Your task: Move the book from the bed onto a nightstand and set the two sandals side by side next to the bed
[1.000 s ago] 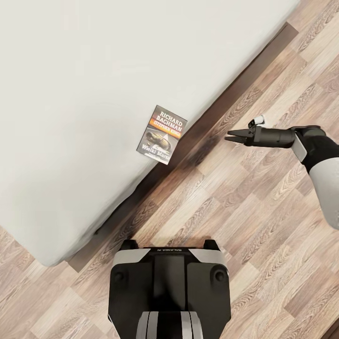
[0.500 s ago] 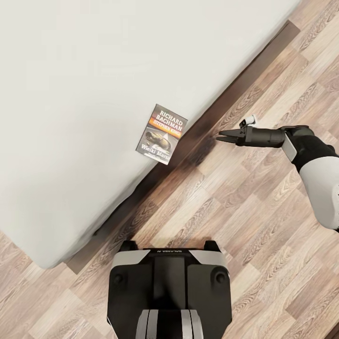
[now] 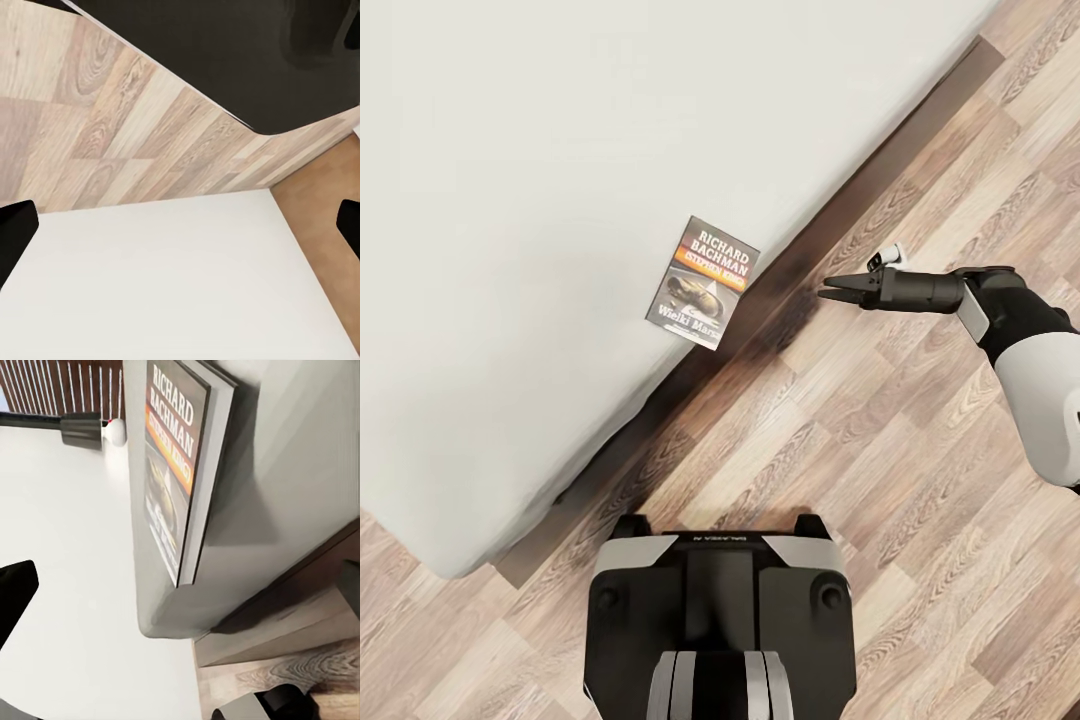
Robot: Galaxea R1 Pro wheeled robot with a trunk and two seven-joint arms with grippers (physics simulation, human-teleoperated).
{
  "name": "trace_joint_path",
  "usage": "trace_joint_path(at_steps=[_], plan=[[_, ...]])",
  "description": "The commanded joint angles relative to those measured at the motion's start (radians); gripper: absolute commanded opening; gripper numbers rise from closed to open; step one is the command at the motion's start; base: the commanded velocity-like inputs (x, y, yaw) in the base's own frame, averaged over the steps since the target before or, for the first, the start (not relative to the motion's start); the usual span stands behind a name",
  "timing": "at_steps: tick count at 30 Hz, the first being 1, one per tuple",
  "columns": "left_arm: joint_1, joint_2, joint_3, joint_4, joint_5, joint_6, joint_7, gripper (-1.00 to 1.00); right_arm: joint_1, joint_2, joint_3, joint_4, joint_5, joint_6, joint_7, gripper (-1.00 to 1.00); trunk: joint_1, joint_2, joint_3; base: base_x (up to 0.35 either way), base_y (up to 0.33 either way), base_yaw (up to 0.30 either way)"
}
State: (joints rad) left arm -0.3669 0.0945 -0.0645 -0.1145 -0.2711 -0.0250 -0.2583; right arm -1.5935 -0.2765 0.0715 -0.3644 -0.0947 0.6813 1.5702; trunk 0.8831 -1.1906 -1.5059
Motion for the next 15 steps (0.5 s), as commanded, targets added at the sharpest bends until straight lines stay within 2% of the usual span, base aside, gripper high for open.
trace_joint_path(at_steps=[1,15], plan=[[0.000,0.000,-0.006,-0.001,-0.003,-0.003,-0.001,1.00,0.000,-0.001,0.008,0.000,-0.010,0.011,0.001,1.00,0.000,0.000,0.000,0.000,0.000,0.000],[0.000,0.000,-0.006,0.000,-0.003,-0.003,-0.001,1.00,0.000,0.004,0.009,0.000,-0.013,0.011,0.001,1.00,0.000,0.000,0.000,0.000,0.000,0.000]])
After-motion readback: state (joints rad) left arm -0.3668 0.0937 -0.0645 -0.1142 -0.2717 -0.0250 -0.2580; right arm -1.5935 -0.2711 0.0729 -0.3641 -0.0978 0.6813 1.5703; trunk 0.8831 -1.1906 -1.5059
